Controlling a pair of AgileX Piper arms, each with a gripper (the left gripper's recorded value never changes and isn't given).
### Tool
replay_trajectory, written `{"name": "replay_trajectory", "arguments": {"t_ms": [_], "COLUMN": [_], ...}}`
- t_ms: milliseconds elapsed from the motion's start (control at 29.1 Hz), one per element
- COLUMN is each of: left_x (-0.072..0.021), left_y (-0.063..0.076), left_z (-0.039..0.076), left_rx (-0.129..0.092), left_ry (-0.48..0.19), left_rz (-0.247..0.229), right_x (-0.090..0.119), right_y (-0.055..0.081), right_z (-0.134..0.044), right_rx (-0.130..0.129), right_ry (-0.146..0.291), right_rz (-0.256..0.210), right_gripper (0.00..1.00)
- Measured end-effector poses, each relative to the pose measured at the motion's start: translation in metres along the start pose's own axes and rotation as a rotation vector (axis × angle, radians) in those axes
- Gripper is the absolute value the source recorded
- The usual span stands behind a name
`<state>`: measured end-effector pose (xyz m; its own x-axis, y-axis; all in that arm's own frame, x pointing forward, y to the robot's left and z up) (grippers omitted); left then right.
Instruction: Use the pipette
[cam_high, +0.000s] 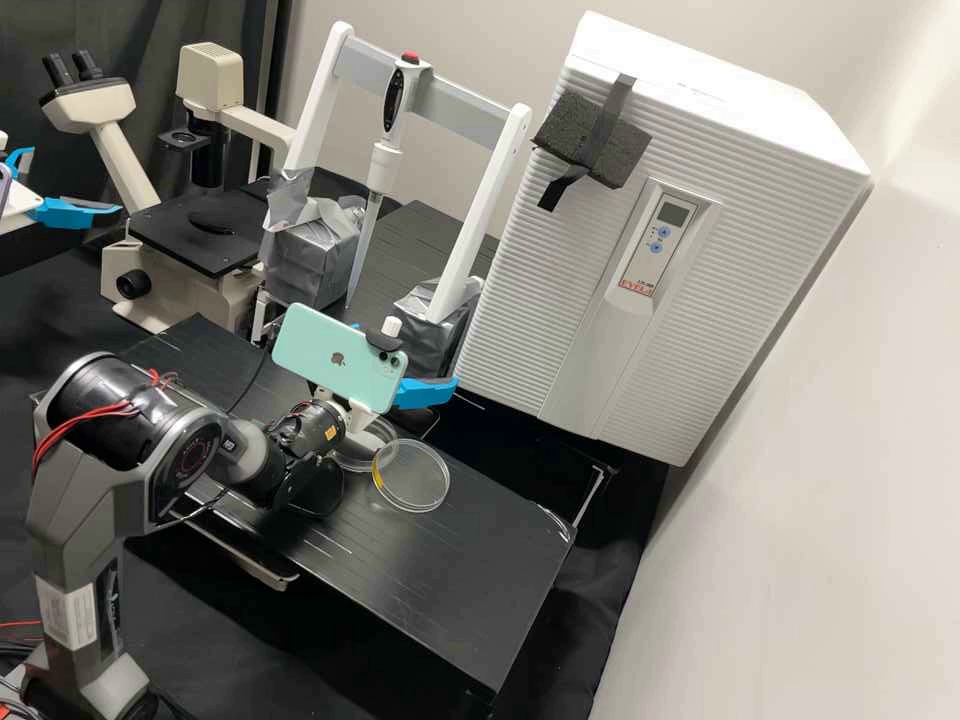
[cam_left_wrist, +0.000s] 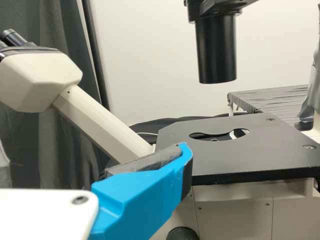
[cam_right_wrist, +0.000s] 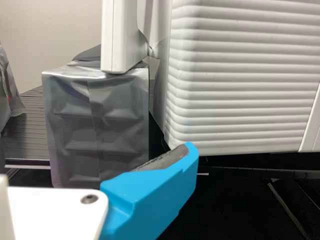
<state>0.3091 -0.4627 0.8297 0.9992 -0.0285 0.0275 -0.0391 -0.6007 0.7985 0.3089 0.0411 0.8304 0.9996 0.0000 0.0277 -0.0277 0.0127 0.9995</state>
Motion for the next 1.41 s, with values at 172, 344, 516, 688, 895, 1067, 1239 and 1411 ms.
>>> {"name": "replay_trajectory", "arguments": {"t_ms": [172,344,516,688,895,1067,1239,1411], "left_x": [0.0000,0.0000,-0.0026,-0.0126,-0.0308,-0.0421,-0.0492,-0.0520], "left_y": [0.000,0.000,0.003,0.013,0.023,0.032,0.039,0.041], "left_z": [0.000,0.003,0.023,0.058,0.105,0.126,0.135,0.138], "left_rx": [0.000,-0.002,-0.005,-0.010,-0.018,-0.025,-0.034,-0.038], "left_ry": [0.000,-0.008,-0.075,-0.211,-0.399,-0.490,-0.527,-0.541], "left_rz": [0.000,0.001,0.010,0.042,0.071,0.099,0.123,0.128], "right_x": [0.000,0.000,0.000,0.000,0.000,0.000,0.000,0.000], "right_y": [0.000,0.000,0.000,0.000,0.000,0.000,0.000,0.000], "right_z": [0.000,0.000,0.000,0.000,0.000,0.000,0.000,0.000], "right_rx": [0.000,0.000,0.000,0.000,0.000,0.000,0.000,0.000], "right_ry": [0.000,0.000,0.000,0.000,0.000,0.000,0.000,0.000], "right_rz": [0.000,0.000,0.000,0.000,0.000,0.000,0.000,0.000], "right_gripper": [1.00,1.00,1.00,1.00,1.00,1.00,1.00,1.00]}}
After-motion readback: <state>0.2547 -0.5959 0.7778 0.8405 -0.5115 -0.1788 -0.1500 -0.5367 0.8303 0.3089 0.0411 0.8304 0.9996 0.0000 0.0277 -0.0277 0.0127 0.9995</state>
